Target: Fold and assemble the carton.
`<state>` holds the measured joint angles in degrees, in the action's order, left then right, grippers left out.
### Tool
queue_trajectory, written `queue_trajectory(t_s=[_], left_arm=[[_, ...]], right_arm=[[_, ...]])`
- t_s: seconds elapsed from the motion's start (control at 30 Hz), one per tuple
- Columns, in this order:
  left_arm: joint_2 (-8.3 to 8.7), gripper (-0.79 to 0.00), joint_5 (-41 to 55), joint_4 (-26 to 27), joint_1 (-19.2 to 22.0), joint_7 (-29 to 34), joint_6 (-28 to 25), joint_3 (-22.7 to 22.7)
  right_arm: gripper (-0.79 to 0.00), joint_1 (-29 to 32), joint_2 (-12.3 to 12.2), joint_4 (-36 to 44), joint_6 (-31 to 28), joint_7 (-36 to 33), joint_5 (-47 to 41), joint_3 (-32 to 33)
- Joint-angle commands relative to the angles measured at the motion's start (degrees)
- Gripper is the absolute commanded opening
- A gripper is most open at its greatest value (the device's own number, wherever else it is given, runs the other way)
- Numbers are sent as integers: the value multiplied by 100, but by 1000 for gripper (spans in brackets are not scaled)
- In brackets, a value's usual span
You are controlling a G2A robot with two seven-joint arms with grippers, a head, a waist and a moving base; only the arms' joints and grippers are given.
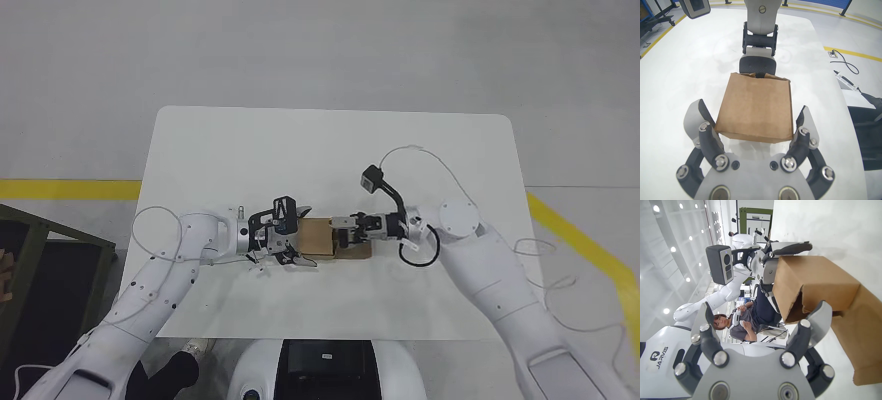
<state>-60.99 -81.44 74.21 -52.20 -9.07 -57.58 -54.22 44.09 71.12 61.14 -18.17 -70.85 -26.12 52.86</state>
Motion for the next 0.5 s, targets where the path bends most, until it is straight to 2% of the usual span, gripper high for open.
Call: queue_trajectory(t_s=[0.0, 0.47], left_arm=[[1, 0, -8, 6, -1, 2, 6, -3], [11, 0, -25, 49, -39, 19, 22, -29]], right_arm=[[0, 9, 14, -4, -3, 22, -8, -31], [0, 35, 140, -117, 38, 170, -238, -223]])
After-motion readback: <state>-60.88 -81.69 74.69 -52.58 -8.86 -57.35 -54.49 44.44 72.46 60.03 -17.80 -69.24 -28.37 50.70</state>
